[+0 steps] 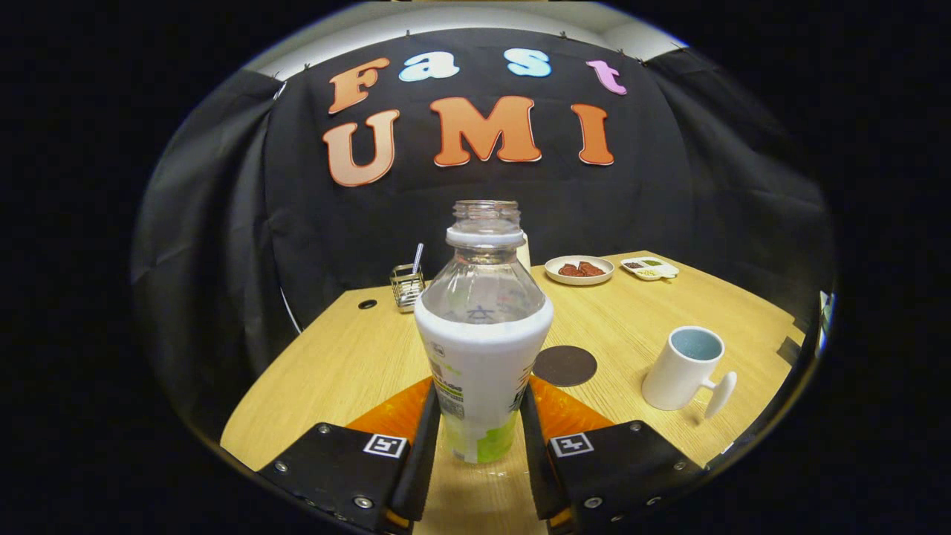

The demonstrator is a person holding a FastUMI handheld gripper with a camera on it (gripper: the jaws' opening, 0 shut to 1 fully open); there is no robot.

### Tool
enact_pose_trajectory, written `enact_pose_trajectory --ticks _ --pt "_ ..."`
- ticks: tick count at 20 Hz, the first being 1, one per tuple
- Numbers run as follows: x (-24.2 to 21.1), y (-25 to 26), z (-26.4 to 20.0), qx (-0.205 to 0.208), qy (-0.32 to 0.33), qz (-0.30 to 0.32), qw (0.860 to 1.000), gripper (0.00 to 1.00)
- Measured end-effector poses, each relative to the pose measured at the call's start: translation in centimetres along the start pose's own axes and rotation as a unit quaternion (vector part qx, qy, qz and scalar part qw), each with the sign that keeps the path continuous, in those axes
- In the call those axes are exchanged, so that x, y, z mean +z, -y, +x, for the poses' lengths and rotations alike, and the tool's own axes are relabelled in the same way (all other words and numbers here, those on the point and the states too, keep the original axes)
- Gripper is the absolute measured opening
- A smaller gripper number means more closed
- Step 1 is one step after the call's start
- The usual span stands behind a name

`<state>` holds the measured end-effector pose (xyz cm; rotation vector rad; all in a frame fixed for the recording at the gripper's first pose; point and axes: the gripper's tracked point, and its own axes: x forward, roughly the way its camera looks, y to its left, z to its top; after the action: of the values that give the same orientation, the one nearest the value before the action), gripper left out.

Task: Take the bottle from table, then pour the juice into the cup, finally place the bottle on the coaster

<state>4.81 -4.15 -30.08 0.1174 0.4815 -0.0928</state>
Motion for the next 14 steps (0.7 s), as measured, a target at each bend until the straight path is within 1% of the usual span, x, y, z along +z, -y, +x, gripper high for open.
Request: enact_pose_trajectory --ticks 4,8,11,14 --pt "1.5 0.4 -0.2 0.017 0.007 0.062 0.998 0.56" --pt "2.7 1.4 -0.1 0.025 0.009 0.132 0.991 0.56" --pt "3.7 2.5 0.0 0.032 0.014 0.192 0.981 0.55" --pt "4.5 3.3 0.2 0.042 0.020 0.260 0.964 0.55"
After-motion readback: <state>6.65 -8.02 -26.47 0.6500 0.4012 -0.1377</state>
